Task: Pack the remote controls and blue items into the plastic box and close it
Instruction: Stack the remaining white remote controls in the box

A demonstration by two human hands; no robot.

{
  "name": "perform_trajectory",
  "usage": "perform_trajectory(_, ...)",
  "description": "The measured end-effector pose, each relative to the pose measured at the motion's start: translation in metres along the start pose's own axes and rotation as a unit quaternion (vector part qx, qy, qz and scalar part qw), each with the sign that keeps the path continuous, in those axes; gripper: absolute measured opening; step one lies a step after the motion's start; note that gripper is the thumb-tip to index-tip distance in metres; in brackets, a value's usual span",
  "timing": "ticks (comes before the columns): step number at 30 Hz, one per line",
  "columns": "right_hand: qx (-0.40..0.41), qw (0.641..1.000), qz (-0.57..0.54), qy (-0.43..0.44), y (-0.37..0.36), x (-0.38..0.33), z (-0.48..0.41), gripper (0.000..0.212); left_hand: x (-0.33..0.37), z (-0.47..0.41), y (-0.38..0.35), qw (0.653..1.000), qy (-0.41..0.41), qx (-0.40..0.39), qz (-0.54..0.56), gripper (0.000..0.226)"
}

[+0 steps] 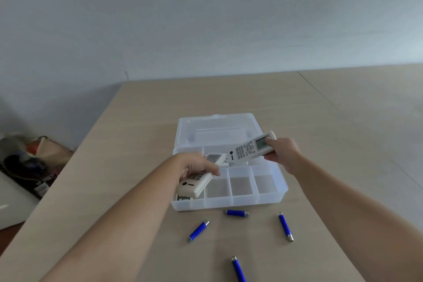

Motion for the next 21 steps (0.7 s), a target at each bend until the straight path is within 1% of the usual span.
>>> perform_trajectory(2,0.007,0.999,-0.031,-0.029,-0.013,0.008,-0.012,0.015,0.013,-0.010,0.019,0.998,-0.041,0.039,-0.030,0.052)
perform_trajectory(3,0.006,0.998,-0.040,-0.043,-0.019,0.014,-0.018,0.013,0.018,-0.015,0.027,0.995,-0.061,0.059,-0.045,0.053)
perform_trajectory(6,-0.004,0.995,-0.065,-0.082,-0.043,0.028,-0.033,0.013,0.029,-0.027,0.054,0.986,-0.093,0.113,-0.078,0.049)
perform_trajectory(8,-0.012,0.992,-0.073,-0.100,-0.056,0.038,-0.042,0.010,0.032,-0.034,0.066,0.982,-0.106,0.135,-0.075,0.046)
perform_trajectory(10,-0.031,0.990,-0.072,-0.117,-0.071,0.046,-0.048,0.012,0.029,-0.044,0.074,0.982,-0.110,0.145,-0.059,0.043)
perform_trajectory(13,-0.071,0.989,-0.053,-0.117,-0.090,0.050,-0.057,0.034,0.022,-0.059,0.077,0.982,-0.107,0.147,-0.043,0.041)
perform_trajectory(14,-0.077,0.989,-0.051,-0.117,-0.094,0.051,-0.060,0.036,0.021,-0.063,0.077,0.983,-0.105,0.144,-0.042,0.041)
perform_trajectory(16,-0.070,0.988,-0.050,-0.124,-0.096,0.055,-0.066,0.031,0.018,-0.071,0.075,0.984,-0.104,0.140,-0.041,0.041)
perform_trajectory(18,-0.037,0.988,-0.044,-0.143,-0.094,0.060,-0.070,0.013,0.018,-0.075,0.072,0.985,-0.105,0.133,-0.039,0.042)
perform_trajectory(19,-0.022,0.988,-0.029,-0.149,-0.093,0.062,-0.071,0.012,0.018,-0.078,0.071,0.985,-0.106,0.130,-0.036,0.043)
perform_trajectory(20,-0.015,0.990,0.003,-0.144,-0.092,0.062,-0.073,0.015,0.018,-0.079,0.069,0.986,-0.106,0.126,-0.034,0.043)
perform_trajectory(21,-0.017,0.990,0.065,-0.126,-0.092,0.060,-0.073,0.019,0.018,-0.081,0.068,0.986,-0.106,0.124,-0.030,0.043)
Point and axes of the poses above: each hand's wrist, its own z-axis away from the middle knuckle, its own y-axis out of the back of the hand, x = y × z, the point moved 9 cm from there along -z, towards the middle knuckle
